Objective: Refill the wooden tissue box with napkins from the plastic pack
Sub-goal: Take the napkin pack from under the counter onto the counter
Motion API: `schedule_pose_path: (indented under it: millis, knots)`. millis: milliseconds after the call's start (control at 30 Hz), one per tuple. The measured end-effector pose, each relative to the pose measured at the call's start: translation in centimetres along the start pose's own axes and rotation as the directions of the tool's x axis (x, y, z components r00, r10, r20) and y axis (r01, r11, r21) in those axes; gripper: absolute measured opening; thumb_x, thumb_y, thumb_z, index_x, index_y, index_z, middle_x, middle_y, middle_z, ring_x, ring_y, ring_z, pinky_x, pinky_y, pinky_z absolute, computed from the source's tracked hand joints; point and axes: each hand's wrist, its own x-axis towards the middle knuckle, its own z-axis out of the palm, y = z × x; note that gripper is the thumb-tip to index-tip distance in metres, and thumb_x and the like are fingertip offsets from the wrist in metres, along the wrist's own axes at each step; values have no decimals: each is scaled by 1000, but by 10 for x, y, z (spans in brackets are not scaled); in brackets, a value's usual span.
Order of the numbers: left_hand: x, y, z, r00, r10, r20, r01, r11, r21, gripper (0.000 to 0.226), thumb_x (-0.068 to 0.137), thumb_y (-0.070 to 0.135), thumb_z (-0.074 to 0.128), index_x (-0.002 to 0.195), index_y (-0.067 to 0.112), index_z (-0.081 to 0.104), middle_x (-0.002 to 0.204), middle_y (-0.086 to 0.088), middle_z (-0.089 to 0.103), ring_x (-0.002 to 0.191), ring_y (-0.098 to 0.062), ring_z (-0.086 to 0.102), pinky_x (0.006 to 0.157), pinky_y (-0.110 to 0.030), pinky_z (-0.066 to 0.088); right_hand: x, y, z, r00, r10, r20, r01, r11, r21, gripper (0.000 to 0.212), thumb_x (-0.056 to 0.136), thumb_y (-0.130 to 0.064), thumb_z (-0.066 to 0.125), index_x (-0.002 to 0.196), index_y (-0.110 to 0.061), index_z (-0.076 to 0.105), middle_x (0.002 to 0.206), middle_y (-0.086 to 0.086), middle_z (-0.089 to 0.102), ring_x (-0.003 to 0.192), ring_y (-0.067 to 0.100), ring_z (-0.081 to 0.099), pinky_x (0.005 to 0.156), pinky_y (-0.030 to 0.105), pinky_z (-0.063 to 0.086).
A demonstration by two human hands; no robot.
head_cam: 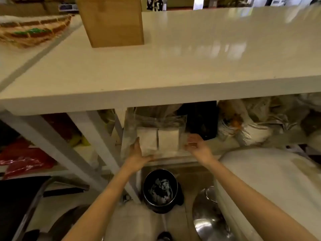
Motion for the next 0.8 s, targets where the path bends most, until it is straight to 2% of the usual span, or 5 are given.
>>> schedule_pose_path:
  millis: [167,367,500,667,800]
  knots:
    - [68,-35,22,964,-95,-247,69,991,-111,118,65,29,80,145,12,-6,154,-18,1,141,-36,8,114,-46,19,70,42,21,992,122,-32,-119,989,83,82,77,-10,73,143,-7,25,145,12,34,133,28,35,106,40,36]
    - [133,-55,23,906,-158,-394,59,966,-251,126,55,16,87,145,8,0,153,-15,17,140,-28,20,114,-38,20,115,72,37,996,88,-8,-85,974,211,86,76,2,72,145,-10,22,145,6,33,133,25,37,85,28,43]
    - [146,-59,16,912,-250,-326,70,876,-477,122,45,11,89,142,10,16,133,-10,51,117,-26,52,98,-40,45,127,76,42,987,160,11,-158,955,252,62,76,2,70,129,-11,41,106,13,59,85,19,61,61,21,53]
    - [126,-52,12,919,-232,-320,99,918,-384,44,55,8,86,91,11,60,86,-4,61,82,-17,55,55,3,40,110,70,33,988,140,61,-143,989,46,15,75,2,71,83,-9,65,66,-2,58,59,8,55,46,10,44]
    - [93,-34,6,941,-149,-303,-6,889,-458,34,61,-7,78,59,12,50,62,1,49,58,-7,52,46,-2,39,83,55,7,990,137,47,-138,990,32,13,73,0,74,73,-6,63,71,1,56,68,12,54,51,9,40]
